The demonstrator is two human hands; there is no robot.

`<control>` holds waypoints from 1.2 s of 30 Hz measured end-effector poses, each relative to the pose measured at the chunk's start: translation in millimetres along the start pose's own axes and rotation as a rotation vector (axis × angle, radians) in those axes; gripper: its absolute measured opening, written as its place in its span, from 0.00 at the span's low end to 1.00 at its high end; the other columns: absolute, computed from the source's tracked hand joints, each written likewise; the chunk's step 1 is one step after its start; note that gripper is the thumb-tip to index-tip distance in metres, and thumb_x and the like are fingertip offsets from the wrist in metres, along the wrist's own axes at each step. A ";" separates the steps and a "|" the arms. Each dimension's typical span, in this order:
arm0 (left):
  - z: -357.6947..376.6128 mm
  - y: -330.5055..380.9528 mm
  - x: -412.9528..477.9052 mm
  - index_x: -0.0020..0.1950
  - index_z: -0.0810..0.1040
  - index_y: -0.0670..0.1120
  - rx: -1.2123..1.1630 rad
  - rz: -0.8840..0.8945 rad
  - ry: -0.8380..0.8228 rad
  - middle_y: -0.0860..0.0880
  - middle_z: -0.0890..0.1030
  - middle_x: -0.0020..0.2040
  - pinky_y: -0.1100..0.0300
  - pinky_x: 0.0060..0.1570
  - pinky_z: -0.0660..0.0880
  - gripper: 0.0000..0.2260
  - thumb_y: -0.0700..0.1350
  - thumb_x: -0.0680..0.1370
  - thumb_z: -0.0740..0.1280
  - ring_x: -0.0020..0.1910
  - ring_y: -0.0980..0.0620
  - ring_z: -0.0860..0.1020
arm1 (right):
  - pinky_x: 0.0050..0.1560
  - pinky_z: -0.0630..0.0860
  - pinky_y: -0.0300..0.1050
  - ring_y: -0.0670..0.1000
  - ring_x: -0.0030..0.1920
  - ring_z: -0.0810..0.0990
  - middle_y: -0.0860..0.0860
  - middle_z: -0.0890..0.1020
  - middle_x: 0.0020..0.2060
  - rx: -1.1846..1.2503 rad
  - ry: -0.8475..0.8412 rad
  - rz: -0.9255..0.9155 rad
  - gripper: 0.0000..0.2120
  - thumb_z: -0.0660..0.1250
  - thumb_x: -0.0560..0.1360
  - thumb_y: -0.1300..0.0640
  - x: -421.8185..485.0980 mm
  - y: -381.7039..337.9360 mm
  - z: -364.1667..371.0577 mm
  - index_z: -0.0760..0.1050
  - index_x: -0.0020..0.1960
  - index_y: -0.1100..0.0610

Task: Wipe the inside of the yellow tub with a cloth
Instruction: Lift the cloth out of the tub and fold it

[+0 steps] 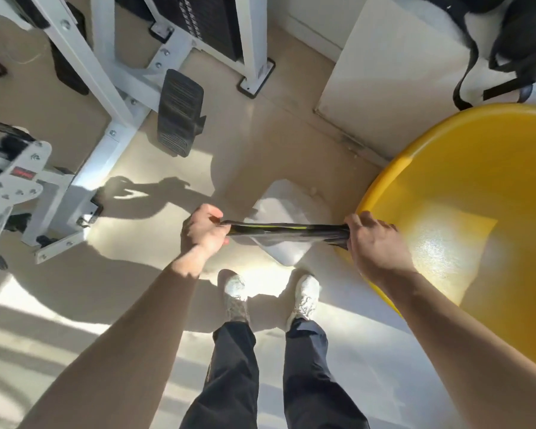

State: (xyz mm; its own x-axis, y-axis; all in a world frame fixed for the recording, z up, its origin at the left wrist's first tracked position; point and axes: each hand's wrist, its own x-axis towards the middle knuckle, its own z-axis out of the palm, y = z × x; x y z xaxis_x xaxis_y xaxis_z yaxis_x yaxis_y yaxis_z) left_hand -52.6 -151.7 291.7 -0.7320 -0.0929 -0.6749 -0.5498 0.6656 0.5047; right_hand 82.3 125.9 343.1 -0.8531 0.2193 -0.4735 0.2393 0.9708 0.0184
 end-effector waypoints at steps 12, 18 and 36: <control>79.9 -77.1 88.5 0.46 0.85 0.52 0.250 0.236 -0.208 0.56 0.85 0.48 0.73 0.47 0.72 0.09 0.40 0.70 0.75 0.45 0.55 0.82 | 0.40 0.71 0.51 0.61 0.36 0.76 0.59 0.76 0.41 0.001 0.302 0.024 0.09 0.71 0.67 0.67 47.0 -10.8 146.1 0.78 0.46 0.61; 145.1 -173.8 113.2 0.39 0.84 0.51 0.294 -0.021 -0.207 0.51 0.84 0.37 0.65 0.34 0.75 0.04 0.42 0.70 0.71 0.39 0.49 0.83 | 0.37 0.78 0.49 0.57 0.34 0.78 0.57 0.80 0.42 0.040 -0.103 0.000 0.10 0.72 0.65 0.69 43.1 -37.9 267.7 0.79 0.44 0.59; 241.8 -135.3 199.4 0.67 0.67 0.44 0.396 0.053 0.083 0.44 0.66 0.65 0.59 0.56 0.65 0.32 0.57 0.67 0.69 0.60 0.45 0.71 | 0.63 0.74 0.53 0.54 0.58 0.72 0.56 0.67 0.67 1.254 -0.104 0.954 0.44 0.74 0.70 0.62 180.9 -3.5 354.2 0.52 0.77 0.50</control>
State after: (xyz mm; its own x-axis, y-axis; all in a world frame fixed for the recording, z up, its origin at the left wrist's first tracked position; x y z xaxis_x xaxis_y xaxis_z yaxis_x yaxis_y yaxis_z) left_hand -26.8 -81.2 -41.3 -0.7943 -0.0994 -0.5994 -0.3244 0.9035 0.2801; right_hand 91.4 127.6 -54.6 -0.1483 0.6195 -0.7709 0.9089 -0.2218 -0.3530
